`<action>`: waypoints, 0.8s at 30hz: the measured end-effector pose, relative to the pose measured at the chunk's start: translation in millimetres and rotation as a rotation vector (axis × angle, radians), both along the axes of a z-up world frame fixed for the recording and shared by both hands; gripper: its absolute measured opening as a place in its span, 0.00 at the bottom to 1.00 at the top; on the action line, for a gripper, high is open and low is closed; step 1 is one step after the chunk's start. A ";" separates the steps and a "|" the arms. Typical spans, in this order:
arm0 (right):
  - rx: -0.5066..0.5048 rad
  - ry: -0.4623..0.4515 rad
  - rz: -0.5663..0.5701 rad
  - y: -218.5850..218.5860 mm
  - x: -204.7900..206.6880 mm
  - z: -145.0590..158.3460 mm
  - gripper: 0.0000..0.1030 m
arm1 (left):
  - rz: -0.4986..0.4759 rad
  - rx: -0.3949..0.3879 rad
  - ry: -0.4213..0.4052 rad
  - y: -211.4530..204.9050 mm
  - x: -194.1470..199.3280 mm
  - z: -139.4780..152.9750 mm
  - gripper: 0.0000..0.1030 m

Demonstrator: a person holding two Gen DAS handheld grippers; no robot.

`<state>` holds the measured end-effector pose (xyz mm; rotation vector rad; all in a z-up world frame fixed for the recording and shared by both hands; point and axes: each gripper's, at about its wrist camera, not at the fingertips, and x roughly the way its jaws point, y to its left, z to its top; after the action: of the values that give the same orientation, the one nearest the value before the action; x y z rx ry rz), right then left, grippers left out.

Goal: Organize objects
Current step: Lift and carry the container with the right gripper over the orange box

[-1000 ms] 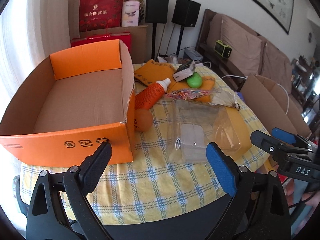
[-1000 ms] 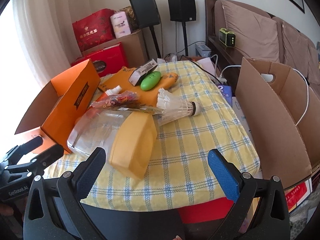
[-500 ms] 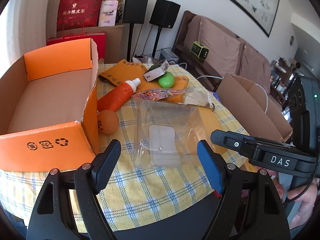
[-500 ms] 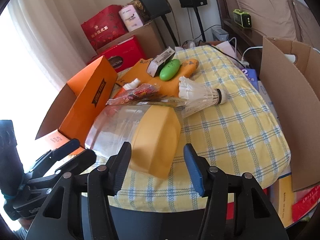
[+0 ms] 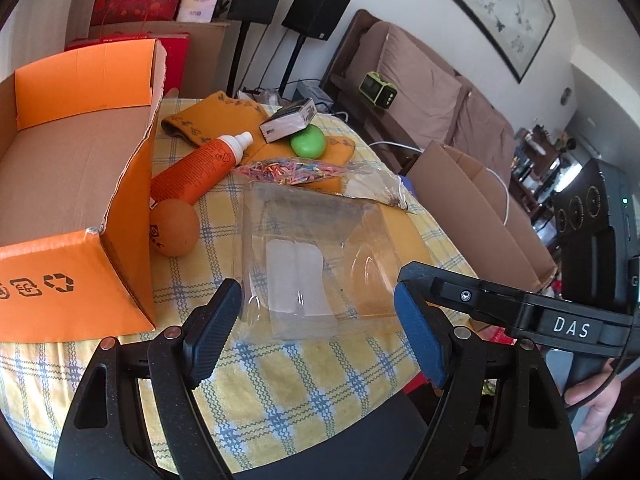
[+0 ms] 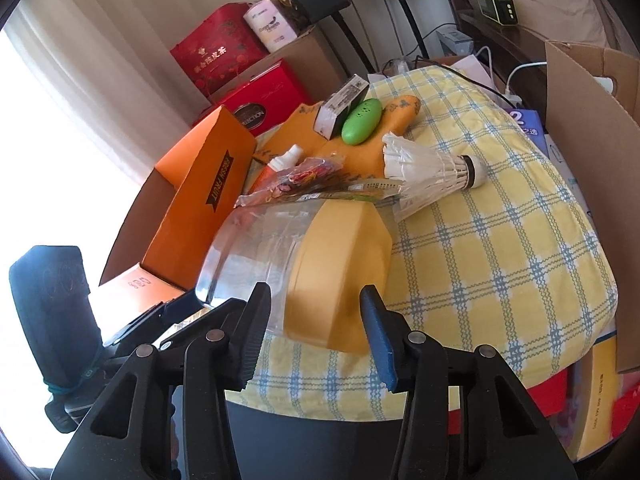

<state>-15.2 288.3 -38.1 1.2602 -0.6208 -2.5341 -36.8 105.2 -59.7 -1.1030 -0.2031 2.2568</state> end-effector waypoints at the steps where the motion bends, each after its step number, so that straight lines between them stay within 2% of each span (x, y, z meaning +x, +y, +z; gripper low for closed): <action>1: 0.005 -0.001 0.003 -0.5 0.4 0.7 0.47 | -0.008 0.000 0.000 0.2 0.6 0.8 0.73; 6: 0.054 0.004 0.015 -5.3 7.5 8.0 0.47 | -0.051 -0.011 0.022 2.5 11.9 9.7 0.71; 12: 0.072 0.040 0.010 -6.0 23.6 28.0 0.47 | -0.077 0.039 0.060 -3.0 32.2 34.4 0.71; 17: 0.067 0.104 0.002 -9.1 33.0 58.5 0.47 | -0.068 0.099 0.141 -12.4 44.2 70.2 0.71; 21: 0.076 0.173 0.024 -21.3 30.9 86.1 0.47 | -0.038 0.114 0.213 -26.7 45.1 94.9 0.71; 24: 0.090 0.208 0.057 -35.9 19.5 101.5 0.47 | 0.000 0.127 0.232 -43.7 39.5 106.6 0.71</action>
<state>4.3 252.3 63.3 1.0069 -0.4240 -2.6256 2.7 61.5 46.9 -0.7690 -0.2466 2.3147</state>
